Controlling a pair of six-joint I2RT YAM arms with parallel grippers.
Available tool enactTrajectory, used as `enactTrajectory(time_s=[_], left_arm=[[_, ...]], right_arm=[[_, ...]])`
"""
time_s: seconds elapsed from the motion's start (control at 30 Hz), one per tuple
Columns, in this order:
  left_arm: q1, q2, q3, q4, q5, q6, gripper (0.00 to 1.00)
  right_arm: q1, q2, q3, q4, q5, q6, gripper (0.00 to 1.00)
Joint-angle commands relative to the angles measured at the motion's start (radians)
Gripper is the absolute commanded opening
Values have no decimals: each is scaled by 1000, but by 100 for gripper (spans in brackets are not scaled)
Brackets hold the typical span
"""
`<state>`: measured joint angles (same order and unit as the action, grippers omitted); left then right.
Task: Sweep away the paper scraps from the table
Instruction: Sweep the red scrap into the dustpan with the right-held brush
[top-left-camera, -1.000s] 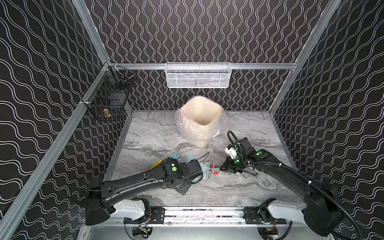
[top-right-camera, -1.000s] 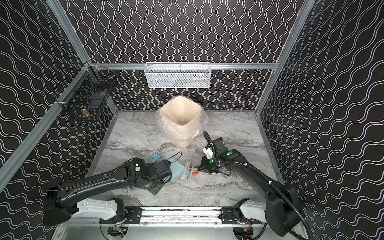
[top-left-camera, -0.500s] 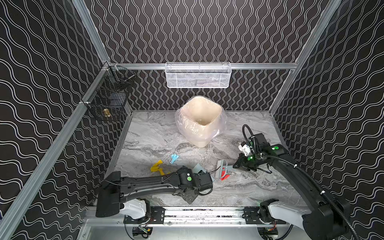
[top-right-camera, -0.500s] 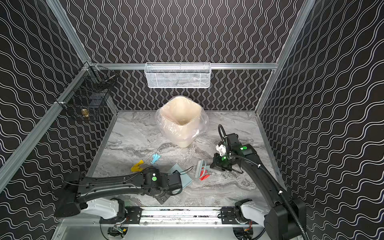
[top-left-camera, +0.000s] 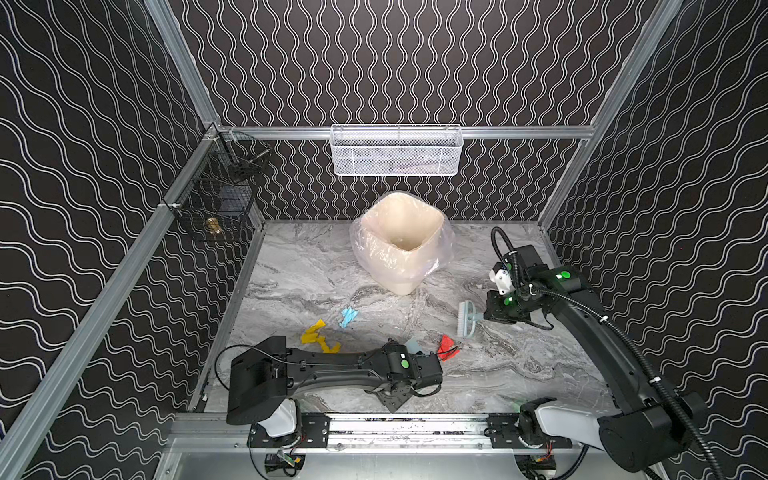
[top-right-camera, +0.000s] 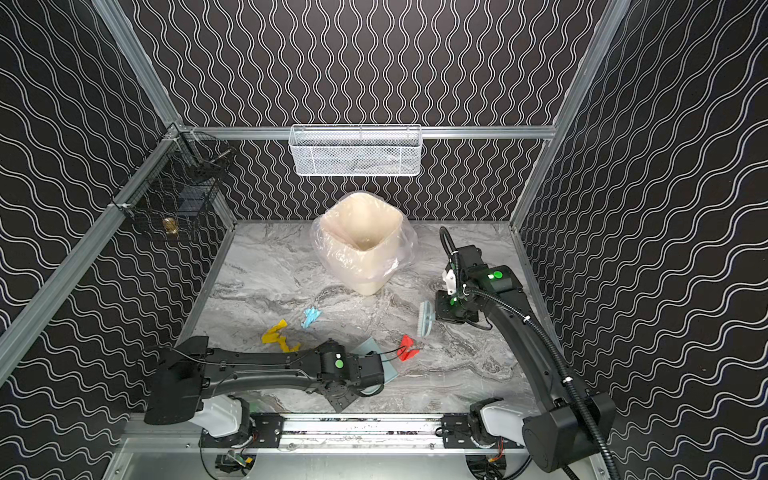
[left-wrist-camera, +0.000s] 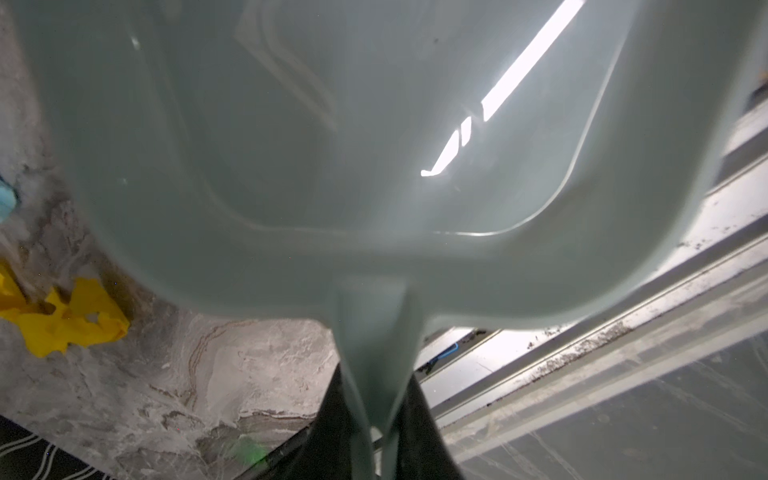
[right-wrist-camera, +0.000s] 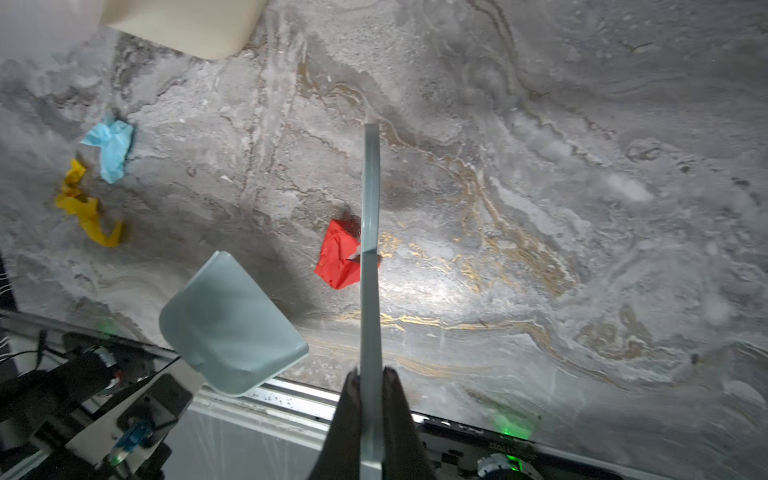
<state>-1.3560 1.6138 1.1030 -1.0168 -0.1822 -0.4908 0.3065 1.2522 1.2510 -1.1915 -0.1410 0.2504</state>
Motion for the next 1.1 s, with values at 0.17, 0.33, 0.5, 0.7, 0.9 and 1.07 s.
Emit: enactTrajectory(time_s=[0.17,0.33,0.5,0.7,0.9,1.07], left_arm=[[0,56,33,41,14,56,0],[7,77,41,38,45,62,0],[27,94,63,13,90,56,0],[59,121,89,-26,137,75,0],[93,122,88,-37,153,98,0],[112,139,85,-36,169,122,0]], right_arm=[[37,42,-30,-5,100,-14,0],[58,93,-4,-11,99,-27,0],[85,113,-14,-4,92,-29,0],[155,145,-8,-8,108,-24,0],[207,162,-5,-25,126,-14,0],[240,171,-4,-28,124,-13,0]])
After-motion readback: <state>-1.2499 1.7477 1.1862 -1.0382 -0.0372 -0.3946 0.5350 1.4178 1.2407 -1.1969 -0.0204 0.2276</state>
